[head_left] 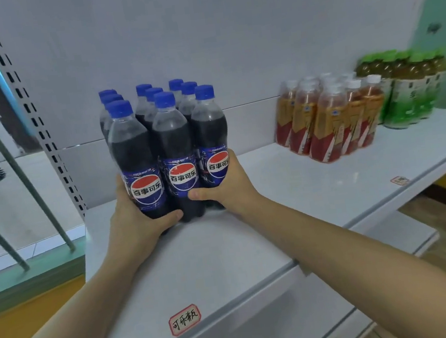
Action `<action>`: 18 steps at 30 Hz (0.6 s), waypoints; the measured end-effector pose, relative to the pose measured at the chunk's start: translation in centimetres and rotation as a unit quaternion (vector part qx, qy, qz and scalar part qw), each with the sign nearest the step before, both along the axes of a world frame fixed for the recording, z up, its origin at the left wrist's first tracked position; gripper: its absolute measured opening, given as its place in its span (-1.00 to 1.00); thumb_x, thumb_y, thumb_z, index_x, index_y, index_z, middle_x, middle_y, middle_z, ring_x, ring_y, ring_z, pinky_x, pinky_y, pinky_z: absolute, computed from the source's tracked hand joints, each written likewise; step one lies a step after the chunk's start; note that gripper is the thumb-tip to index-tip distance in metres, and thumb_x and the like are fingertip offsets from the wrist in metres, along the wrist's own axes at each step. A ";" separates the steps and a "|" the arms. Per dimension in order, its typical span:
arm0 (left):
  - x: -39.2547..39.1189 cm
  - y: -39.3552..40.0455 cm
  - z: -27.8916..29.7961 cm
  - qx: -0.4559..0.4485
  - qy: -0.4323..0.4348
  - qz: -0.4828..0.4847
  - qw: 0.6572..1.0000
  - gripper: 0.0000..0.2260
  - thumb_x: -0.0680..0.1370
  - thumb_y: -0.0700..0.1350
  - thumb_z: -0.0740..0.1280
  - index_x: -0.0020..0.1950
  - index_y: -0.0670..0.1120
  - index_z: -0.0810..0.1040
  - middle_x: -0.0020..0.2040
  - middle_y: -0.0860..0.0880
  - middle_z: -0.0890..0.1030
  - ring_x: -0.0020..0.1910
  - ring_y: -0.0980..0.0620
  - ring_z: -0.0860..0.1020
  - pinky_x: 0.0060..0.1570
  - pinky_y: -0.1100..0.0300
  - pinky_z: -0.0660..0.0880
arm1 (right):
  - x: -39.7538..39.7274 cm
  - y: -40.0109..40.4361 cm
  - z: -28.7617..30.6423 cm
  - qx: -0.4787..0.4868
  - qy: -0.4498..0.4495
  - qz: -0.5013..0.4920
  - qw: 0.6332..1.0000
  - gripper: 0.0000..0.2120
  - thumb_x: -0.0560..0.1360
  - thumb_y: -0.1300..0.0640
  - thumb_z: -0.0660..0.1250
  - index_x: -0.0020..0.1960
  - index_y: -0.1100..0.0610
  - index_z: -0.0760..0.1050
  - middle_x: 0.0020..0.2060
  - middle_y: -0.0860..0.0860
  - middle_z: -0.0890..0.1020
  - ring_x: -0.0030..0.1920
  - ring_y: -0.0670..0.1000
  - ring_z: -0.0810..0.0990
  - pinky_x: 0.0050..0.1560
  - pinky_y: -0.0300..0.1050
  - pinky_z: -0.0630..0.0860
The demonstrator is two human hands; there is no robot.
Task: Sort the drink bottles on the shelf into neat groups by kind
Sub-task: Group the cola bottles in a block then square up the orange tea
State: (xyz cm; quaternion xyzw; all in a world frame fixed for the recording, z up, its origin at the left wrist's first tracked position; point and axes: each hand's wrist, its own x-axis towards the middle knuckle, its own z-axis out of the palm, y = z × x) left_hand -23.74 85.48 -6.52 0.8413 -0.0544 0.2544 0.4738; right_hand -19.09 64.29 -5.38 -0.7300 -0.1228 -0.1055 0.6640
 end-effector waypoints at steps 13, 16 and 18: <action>-0.1 -0.3 0.3 -0.013 0.053 0.042 0.998 -0.07 0.20 -0.03 0.72 0.46 0.00 0.33 0.34 -0.02 0.58 0.24 -0.08 0.56 0.29 -0.11 0.48 | -0.4 -1.4 -0.5 -0.067 0.006 0.026 0.997 -0.02 0.19 0.08 0.73 0.45 0.02 0.25 0.33 -0.05 0.55 0.28 -0.01 0.57 0.34 0.11 0.52; -1.1 -1.1 0.4 -0.014 0.070 0.070 0.995 -0.16 0.23 0.02 0.71 0.42 -0.03 0.42 0.31 -0.05 0.62 0.22 -0.10 0.59 0.26 -0.08 0.50 | 0.3 -2.4 -0.3 -0.090 0.014 0.052 0.994 0.00 0.20 0.10 0.73 0.48 0.04 0.23 0.32 -0.05 0.56 0.28 -0.01 0.57 0.35 0.12 0.51; -1.9 -1.6 0.7 -0.009 0.068 0.084 0.994 -0.19 0.23 0.04 0.71 0.40 -0.02 0.45 0.27 -0.01 0.64 0.17 -0.05 0.60 0.19 0.02 0.50 | 0.7 -2.5 0.0 -0.086 0.014 0.065 0.994 0.04 0.17 0.07 0.73 0.48 0.04 0.22 0.32 -0.06 0.56 0.27 -0.02 0.58 0.34 0.11 0.52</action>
